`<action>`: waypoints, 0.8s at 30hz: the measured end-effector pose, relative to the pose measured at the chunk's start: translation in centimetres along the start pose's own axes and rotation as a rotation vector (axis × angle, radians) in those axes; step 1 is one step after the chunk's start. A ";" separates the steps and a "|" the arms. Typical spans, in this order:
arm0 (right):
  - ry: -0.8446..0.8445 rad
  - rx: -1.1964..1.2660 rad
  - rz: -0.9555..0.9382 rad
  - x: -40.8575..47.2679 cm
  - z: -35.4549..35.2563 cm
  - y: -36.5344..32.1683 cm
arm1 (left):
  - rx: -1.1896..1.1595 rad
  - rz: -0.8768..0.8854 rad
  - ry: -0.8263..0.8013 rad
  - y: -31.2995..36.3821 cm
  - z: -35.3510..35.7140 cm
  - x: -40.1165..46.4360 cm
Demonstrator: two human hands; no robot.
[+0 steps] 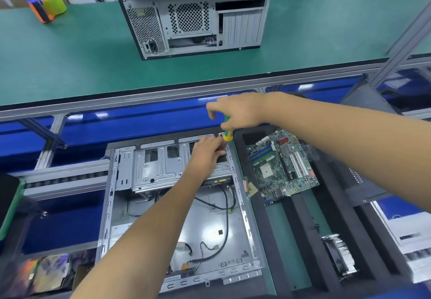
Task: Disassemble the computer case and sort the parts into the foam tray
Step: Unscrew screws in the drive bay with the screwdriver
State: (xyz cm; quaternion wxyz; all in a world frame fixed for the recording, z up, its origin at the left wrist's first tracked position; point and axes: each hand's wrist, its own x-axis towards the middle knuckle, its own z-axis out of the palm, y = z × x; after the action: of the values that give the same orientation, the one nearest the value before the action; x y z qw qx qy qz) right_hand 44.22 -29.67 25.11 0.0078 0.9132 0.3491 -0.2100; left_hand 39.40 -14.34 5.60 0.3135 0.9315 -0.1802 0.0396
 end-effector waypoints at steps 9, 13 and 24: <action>-0.037 -0.033 0.004 0.8 -1.0 -0.2 | -0.034 -0.028 -0.013 0.2 -0.1 0.0; -0.031 0.161 -0.087 0.5 -0.6 0.0 | -0.078 -0.030 -0.001 0.0 -0.1 -0.2; 0.018 -0.323 -0.002 1.5 -0.4 -1.4 | -0.102 -0.074 -0.006 0.3 -0.3 -0.2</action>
State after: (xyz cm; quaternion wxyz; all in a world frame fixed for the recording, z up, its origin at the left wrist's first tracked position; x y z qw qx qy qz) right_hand 44.52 -27.58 25.08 0.1512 0.9016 0.3792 -0.1428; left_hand 39.06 -14.36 5.96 0.3615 0.9204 -0.1482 0.0161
